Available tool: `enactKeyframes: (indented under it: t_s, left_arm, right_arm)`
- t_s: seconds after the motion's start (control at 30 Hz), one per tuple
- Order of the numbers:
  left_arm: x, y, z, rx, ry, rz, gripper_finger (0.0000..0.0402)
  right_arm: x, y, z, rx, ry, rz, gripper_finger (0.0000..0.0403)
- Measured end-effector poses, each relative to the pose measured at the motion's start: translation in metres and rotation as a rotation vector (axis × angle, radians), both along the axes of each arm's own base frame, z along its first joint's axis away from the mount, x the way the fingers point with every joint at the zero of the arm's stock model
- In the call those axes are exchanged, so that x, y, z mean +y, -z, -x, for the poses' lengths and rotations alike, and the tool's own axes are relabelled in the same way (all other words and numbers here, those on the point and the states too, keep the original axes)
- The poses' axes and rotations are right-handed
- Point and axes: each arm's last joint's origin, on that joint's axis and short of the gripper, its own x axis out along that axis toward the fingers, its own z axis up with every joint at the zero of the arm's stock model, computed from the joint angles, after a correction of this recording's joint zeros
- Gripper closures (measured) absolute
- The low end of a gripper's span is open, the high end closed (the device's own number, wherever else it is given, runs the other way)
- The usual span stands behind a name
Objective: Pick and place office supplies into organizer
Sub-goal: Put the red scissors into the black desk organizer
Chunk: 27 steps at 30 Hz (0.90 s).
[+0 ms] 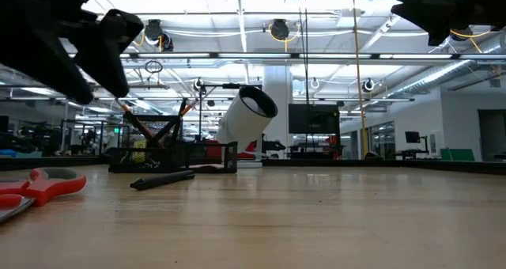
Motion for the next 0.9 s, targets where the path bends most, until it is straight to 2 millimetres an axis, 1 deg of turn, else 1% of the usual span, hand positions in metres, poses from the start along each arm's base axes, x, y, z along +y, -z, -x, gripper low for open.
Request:
enactKeyframes:
  t_s: [0.27,0.4,0.7,0.9]
  left_arm:
    - [-0.005,-0.007,-0.008,-0.085,0.086,0.036,0.0215]
    - [-0.005,-0.005,-0.007,-0.048,0.127,0.053,0.0215]
    - [0.0,0.017,0.008,0.099,0.246,0.084,0.0215]
    - [0.004,0.023,0.013,0.148,0.274,0.041,0.0215]
  right_arm:
    - [0.0,0.0,0.0,0.0,0.0,0.0,0.0268]
    - [0.0,0.0,0.0,0.001,0.0,0.0,0.0267]
    - [0.0,0.0,0.0,0.0,0.0,0.0,0.0268]
    - [0.0,0.0,0.0,0.001,0.0,0.0,0.0266]
